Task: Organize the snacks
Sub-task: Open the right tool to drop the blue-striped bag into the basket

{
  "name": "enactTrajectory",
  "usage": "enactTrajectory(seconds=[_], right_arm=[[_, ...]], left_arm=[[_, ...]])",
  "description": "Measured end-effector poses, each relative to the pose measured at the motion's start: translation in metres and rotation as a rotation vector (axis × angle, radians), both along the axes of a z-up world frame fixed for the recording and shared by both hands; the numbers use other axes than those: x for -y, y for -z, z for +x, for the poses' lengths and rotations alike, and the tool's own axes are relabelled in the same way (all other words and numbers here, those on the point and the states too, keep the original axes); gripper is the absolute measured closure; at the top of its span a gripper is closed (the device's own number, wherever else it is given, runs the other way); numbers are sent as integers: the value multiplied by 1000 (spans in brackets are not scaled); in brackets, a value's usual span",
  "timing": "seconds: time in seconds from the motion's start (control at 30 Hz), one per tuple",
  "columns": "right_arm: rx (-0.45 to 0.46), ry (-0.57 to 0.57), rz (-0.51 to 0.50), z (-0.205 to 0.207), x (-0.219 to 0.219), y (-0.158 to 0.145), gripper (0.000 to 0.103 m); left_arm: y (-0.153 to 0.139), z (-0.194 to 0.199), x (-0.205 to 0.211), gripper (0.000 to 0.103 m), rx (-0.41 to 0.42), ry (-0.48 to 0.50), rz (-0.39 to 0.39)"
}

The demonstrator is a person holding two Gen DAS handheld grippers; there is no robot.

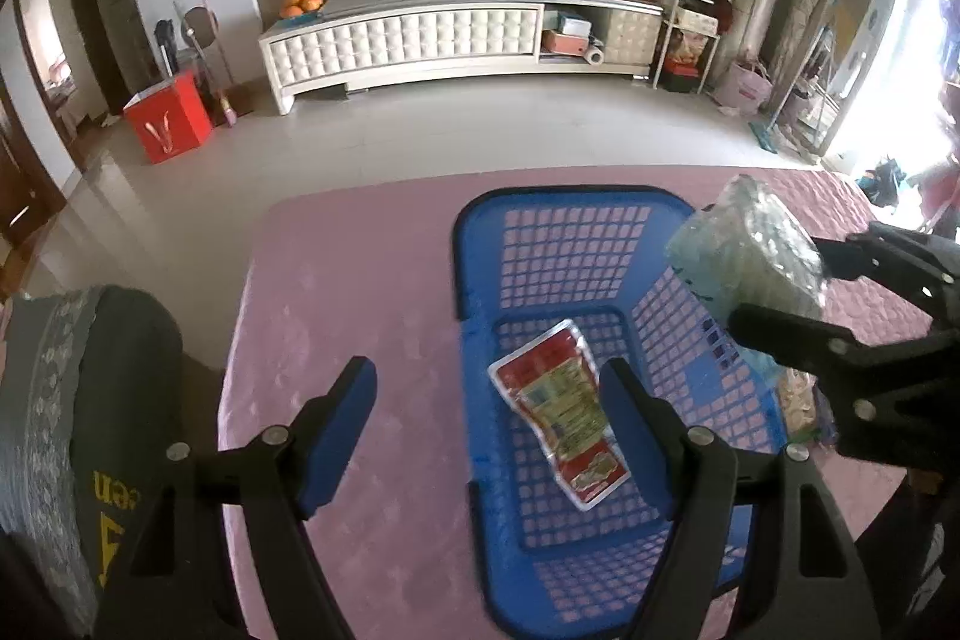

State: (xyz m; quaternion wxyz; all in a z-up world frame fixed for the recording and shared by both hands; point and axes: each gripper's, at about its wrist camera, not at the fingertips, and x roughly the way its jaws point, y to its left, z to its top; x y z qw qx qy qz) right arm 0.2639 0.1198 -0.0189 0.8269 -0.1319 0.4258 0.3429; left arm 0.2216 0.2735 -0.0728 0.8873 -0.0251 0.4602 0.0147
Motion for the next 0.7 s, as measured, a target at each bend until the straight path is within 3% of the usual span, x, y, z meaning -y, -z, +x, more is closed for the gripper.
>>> enactTrajectory(seconds=[0.5, 0.57, 0.63, 0.7], right_arm=[[95, -37, -354, 36, -44, 48, 39], [124, -43, -424, 37, -48, 54, 34], [191, -18, -486, 34, -50, 57, 11], [250, -8, -500, 30, -47, 55, 5]], left_arm=[[21, 13, -16, 28, 1, -21, -55], [25, 18, -17, 28, -5, -27, -42], [29, 21, -17, 28, -15, -32, -58], [30, 23, -17, 28, -14, -32, -81]])
